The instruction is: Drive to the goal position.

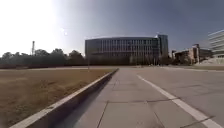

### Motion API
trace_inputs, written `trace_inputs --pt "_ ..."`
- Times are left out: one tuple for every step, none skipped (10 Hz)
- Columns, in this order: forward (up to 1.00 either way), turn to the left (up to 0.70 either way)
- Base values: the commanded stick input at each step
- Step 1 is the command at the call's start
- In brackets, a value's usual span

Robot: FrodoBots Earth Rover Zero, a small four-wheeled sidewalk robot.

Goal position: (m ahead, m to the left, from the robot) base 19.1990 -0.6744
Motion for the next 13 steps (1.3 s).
trace_inputs --pt "0.04 0.0" --pt "0.05 0.0" --pt "0.04 0.0" --pt "0.05 0.0" --pt "0.05 0.0" --pt "0.05 0.0" --pt "0.05 0.0" --pt "0.05 0.0" --pt "0.05 0.0" --pt "0.05 0.0" --pt "0.05 0.0" --pt "0.05 0.0" --pt "0.04 0.0"
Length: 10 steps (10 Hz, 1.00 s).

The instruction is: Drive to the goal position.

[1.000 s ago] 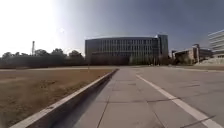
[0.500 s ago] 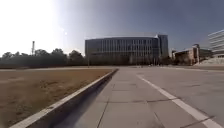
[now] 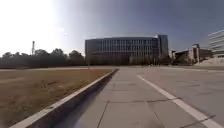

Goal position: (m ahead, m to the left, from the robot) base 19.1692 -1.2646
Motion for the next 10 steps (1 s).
trace_inputs --pt "0.05 0.0" --pt "0.05 0.0" --pt "0.05 0.0" --pt "0.05 0.0" --pt "0.05 0.0" --pt "0.05 0.0" --pt "0.05 0.0" --pt "0.05 0.0" --pt "0.05 0.0" --pt "0.05 0.0"
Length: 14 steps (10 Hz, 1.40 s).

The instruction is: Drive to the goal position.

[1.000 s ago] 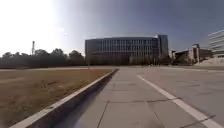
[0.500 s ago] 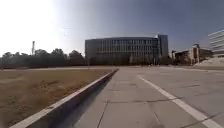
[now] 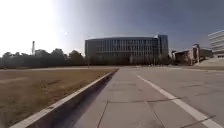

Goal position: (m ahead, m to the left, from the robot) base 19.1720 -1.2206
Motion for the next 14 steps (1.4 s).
trace_inputs --pt "0.05 0.0" --pt "0.05 0.0" --pt "0.04 0.0" --pt "0.04 0.0" --pt "0.05 0.0" --pt "0.05 0.0" --pt "0.05 0.0" --pt "0.05 0.0" --pt "0.04 0.0" --pt "0.05 0.0" --pt "0.05 0.0" --pt "0.04 0.0" --pt "0.05 0.0" --pt "0.05 0.0"
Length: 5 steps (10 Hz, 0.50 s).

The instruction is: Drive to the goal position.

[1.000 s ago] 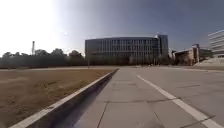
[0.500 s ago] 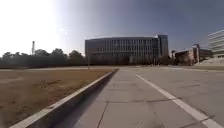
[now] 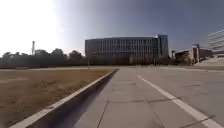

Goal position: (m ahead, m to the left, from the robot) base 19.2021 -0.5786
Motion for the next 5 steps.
trace_inputs --pt "0.04 0.0" --pt "0.05 0.0" --pt "0.05 0.0" --pt "0.05 0.0" --pt "0.05 0.0"
